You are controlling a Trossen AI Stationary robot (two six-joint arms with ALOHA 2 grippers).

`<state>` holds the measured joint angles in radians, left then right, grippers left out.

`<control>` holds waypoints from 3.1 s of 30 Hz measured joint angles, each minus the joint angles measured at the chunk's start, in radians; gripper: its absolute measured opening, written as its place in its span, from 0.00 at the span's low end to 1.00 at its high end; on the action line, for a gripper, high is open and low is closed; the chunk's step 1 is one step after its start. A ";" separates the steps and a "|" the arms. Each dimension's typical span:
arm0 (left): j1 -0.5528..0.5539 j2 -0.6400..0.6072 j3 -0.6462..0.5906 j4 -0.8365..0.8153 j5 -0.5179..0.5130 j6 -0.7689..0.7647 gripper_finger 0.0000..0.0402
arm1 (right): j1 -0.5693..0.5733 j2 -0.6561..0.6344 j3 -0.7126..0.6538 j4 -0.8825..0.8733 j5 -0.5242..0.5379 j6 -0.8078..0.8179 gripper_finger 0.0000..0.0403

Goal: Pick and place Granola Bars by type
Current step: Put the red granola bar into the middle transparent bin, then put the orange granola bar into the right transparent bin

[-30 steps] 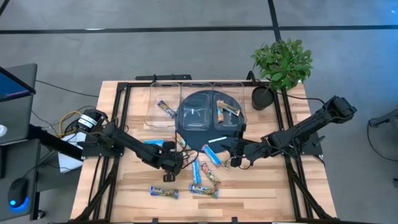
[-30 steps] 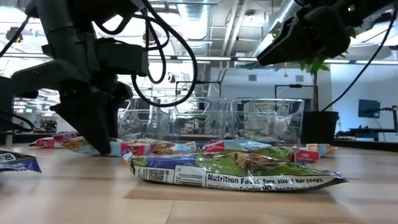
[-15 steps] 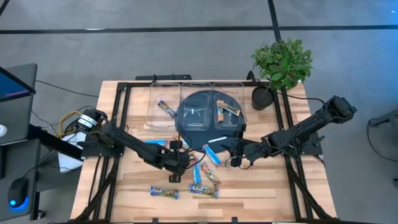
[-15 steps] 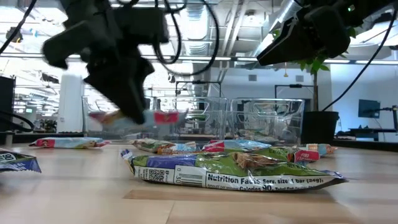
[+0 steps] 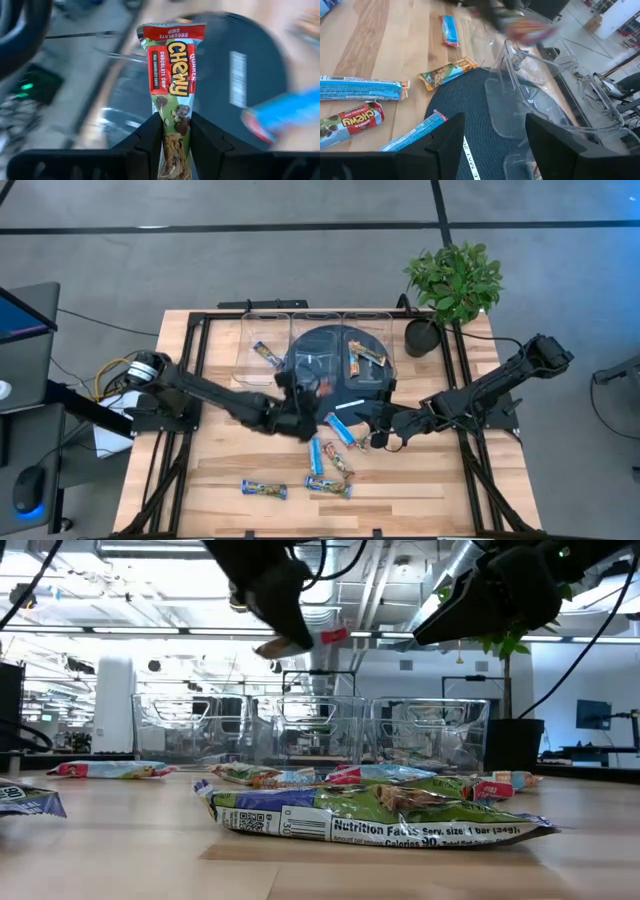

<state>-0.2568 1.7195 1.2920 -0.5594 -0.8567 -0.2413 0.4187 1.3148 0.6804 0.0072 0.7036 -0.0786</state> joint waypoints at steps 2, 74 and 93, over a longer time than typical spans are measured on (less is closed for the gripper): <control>0.050 0.000 0.015 0.004 -0.017 0.018 0.20 | 0.000 0.000 0.000 0.000 0.000 0.001 0.51; -0.320 -0.137 -0.061 -0.504 0.176 -0.524 0.30 | 0.054 0.173 0.048 -0.292 -0.393 0.202 0.51; -0.348 -0.137 -0.067 -0.497 0.063 -0.619 0.30 | 0.037 0.179 0.001 -0.240 -0.426 0.097 0.51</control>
<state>-0.6044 1.5829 1.2251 -1.0561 -0.7941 -0.8600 0.4552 1.4940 0.6813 -0.2325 0.2779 0.0183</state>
